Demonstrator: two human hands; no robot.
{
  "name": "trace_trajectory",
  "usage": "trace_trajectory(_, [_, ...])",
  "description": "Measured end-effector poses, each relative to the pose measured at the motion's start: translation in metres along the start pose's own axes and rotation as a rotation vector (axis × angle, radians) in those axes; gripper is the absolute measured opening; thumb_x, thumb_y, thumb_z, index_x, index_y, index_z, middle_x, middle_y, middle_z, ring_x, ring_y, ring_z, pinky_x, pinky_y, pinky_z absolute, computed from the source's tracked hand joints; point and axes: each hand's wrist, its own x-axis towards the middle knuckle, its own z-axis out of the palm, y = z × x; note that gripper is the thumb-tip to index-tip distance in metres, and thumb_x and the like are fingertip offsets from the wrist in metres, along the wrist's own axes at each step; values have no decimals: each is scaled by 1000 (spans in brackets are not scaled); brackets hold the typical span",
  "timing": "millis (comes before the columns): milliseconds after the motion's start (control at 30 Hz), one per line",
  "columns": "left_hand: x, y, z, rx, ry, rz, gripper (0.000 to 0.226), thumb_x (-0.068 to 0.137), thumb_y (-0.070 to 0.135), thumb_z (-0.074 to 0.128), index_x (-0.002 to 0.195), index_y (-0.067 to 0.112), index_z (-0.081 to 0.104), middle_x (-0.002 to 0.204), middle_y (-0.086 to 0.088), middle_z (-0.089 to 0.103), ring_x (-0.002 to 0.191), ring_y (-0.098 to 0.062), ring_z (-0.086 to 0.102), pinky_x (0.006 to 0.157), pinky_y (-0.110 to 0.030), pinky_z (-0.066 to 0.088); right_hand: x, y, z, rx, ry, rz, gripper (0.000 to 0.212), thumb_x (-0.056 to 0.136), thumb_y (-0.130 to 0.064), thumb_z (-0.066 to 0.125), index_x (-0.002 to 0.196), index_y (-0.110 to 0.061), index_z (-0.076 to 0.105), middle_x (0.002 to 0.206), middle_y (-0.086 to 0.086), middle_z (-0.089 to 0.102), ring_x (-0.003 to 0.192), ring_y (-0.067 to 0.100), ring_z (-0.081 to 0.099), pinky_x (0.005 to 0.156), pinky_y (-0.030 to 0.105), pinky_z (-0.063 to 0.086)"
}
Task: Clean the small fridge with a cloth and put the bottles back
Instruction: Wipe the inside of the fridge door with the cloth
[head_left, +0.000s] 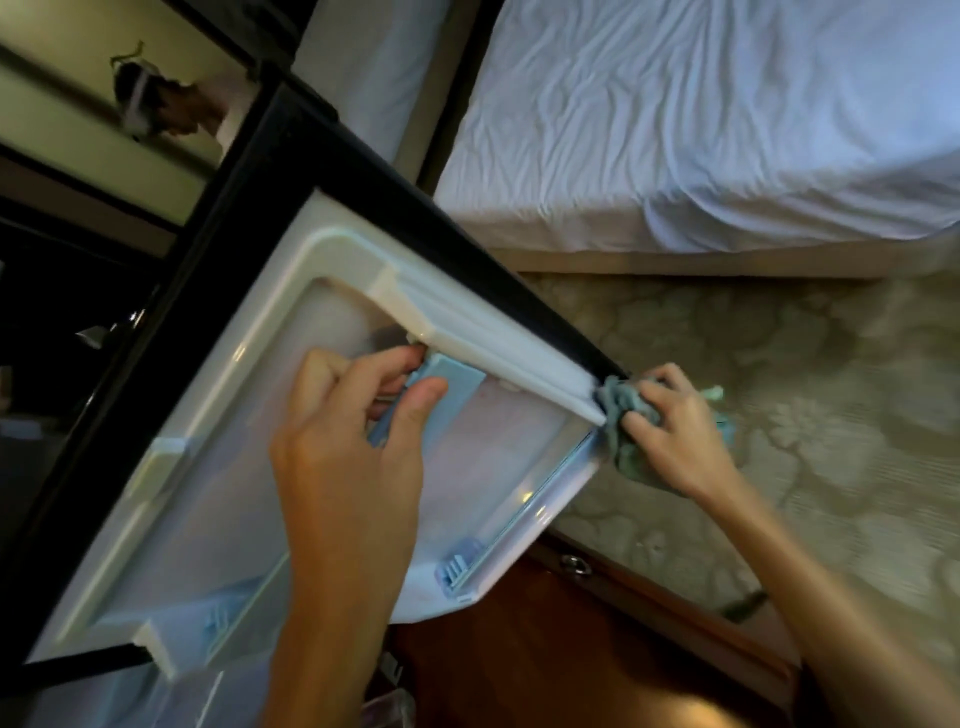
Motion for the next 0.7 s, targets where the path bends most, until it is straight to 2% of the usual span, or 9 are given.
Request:
trace_trajectory(100, [1, 1, 2, -22, -6, 1, 21, 84, 10, 73, 105, 10, 73, 90, 3, 54, 79, -1, 53, 77, 1, 37, 5, -40, -15, -88, -59, -161, 30, 80, -39, 49, 88, -15, 66, 101, -1, 44, 89, 16, 52, 83, 31, 42])
trace_trajectory(200, [7, -1, 4, -66, -11, -44, 22, 85, 11, 73, 106, 11, 73, 92, 2, 55, 81, -8, 56, 76, -4, 42, 15, -99, -20, -74, -35, -356, 26, 83, -32, 52, 95, -14, 67, 103, -1, 45, 93, 15, 51, 84, 24, 37])
trace_trajectory(267, [14, -3, 5, -80, -14, -50, 22, 85, 12, 73, 107, 12, 72, 93, 1, 56, 83, -13, 58, 76, -7, 44, 25, -135, -22, -60, -21, -454, 24, 84, -26, 57, 100, -12, 68, 105, 1, 46, 95, 16, 52, 86, 25, 39])
trace_trajectory(433, [34, -10, 9, -71, -3, -32, 21, 85, 12, 74, 106, 9, 72, 95, 0, 55, 78, -10, 57, 74, -4, 43, 47, -191, -22, -56, -28, -543, 29, 86, -23, 57, 109, -11, 69, 106, 4, 47, 94, 18, 52, 84, 30, 44])
trace_trajectory(567, [50, -20, 10, -32, -17, 3, 17, 85, 6, 72, 103, 6, 74, 92, 3, 56, 74, -4, 51, 71, -1, 39, 63, -221, -12, -2, 36, -641, 29, 85, -21, 58, 108, -8, 69, 105, 7, 48, 93, 18, 51, 82, 25, 42])
trace_trajectory(700, [48, -39, -3, -54, 12, -19, 26, 86, 3, 71, 111, 12, 72, 99, 5, 63, 83, -1, 56, 76, -1, 39, 66, -224, 4, 29, 166, -652, 35, 81, -19, 62, 113, -8, 69, 113, 12, 49, 102, 23, 51, 90, 29, 44])
